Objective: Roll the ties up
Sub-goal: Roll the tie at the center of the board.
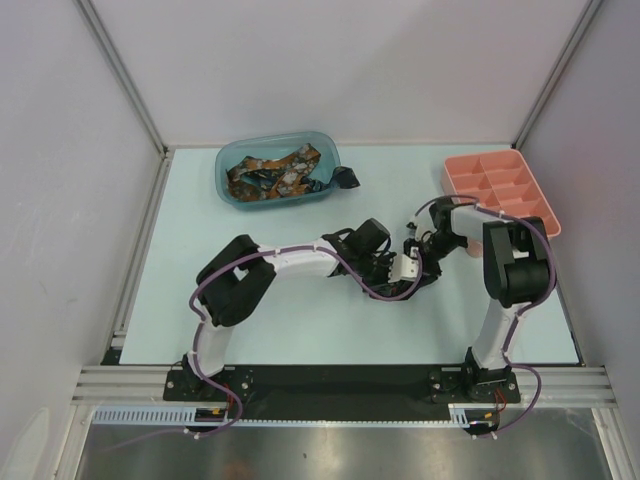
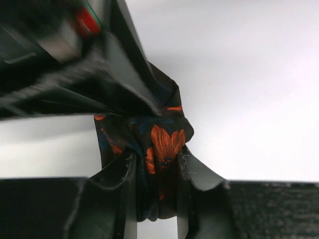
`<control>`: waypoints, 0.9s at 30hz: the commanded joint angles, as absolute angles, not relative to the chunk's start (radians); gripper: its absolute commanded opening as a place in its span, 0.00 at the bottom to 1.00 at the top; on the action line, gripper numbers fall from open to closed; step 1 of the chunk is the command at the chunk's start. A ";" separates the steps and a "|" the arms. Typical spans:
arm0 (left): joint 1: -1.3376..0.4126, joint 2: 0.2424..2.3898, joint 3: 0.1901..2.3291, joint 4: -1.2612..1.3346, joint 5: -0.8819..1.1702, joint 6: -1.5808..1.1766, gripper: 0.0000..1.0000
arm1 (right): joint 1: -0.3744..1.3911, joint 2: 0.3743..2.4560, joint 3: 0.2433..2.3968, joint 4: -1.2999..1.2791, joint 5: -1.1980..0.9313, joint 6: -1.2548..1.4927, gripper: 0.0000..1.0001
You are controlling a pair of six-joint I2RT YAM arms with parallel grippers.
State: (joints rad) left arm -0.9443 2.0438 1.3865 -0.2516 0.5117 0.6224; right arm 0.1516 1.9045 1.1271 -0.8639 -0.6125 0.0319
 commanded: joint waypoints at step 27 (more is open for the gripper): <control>-0.900 2.089 1.356 -0.370 0.483 0.630 0.17 | 0.095 1.873 1.002 -0.608 -0.856 0.028 0.78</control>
